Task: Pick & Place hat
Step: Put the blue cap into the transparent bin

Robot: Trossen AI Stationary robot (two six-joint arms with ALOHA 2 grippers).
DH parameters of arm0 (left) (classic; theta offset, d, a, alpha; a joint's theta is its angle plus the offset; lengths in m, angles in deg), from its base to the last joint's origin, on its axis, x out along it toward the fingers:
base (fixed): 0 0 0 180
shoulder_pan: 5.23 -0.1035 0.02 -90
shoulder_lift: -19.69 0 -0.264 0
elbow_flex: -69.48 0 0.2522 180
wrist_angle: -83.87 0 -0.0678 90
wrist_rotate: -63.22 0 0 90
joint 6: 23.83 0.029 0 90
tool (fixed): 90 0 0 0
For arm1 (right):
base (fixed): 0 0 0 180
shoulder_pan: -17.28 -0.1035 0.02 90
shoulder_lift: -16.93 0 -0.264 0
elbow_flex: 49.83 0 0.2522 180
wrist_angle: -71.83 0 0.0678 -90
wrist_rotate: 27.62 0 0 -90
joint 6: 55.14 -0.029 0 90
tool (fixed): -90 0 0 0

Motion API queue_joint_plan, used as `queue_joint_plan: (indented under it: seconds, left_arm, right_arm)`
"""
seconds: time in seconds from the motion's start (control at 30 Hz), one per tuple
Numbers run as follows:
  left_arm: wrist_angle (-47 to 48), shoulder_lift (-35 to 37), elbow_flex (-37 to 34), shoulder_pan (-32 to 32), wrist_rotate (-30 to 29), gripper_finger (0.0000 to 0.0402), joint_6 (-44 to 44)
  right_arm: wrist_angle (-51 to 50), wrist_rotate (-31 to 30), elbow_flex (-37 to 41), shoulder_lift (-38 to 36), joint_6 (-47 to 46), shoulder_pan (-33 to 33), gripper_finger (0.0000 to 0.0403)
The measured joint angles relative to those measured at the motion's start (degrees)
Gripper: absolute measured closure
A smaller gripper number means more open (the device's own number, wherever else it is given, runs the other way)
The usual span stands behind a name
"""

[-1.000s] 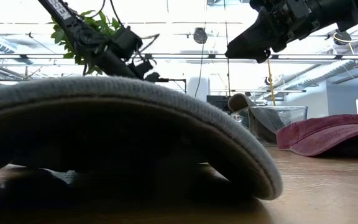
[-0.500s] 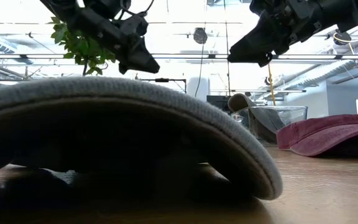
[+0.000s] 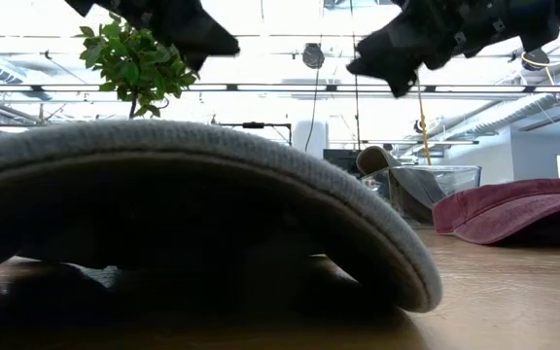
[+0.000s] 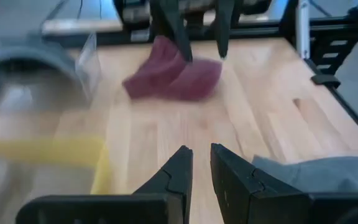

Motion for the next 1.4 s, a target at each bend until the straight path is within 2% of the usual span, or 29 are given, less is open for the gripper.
queue_joint_plan:
  seconds: [0.13,0.27,0.43,0.6,0.77,0.9,1.1,1.23,1.4]
  left_arm:
    - [1.33,4.21,0.08,1.04,-2.1,0.0337,1.25]
    - [4.21,8.08,0.01,1.07,-6.17,0.0337,1.13]
    - [6.12,10.18,0.11,1.07,-8.72,0.0337,0.82]
    - [7.87,9.95,0.08,1.07,-8.79,0.0337,0.74]
    - [10.06,10.07,0.06,1.07,-8.81,0.0337,0.07]
    - [10.7,10.16,0.06,1.07,-8.82,0.0337,-1.78]
    - [11.23,10.16,0.06,1.07,-8.83,0.0337,-3.66]
    - [11.98,10.16,0.06,1.07,-8.84,0.0337,-4.1]
    - [12.01,10.16,0.06,1.07,-8.84,0.0337,-3.52]
  right_arm:
    - [8.76,0.0,0.0,4.19,3.01,-1.85,0.026]
    - [12.4,0.02,-0.83,7.88,5.02,-3.01,0.0265]
    - [11.53,-0.06,-4.95,12.29,5.57,-3.53,0.0261]
    - [8.98,0.14,-10.85,17.4,6.95,-5.12,0.0235]
    - [6.33,4.3,-17.22,22.6,6.89,-7.13,0.02]
    - [4.44,6.08,-23.9,27.44,9.09,-9.51,0.0189]
    - [-4.87,6.08,-33.45,36.07,11.15,-11.06,0.0206]
    - [-6.19,8.92,-35.28,40.38,9.4,-10.74,0.0223]
    - [-5.83,12.07,-36.13,42.37,6.1,-10.64,0.0241]
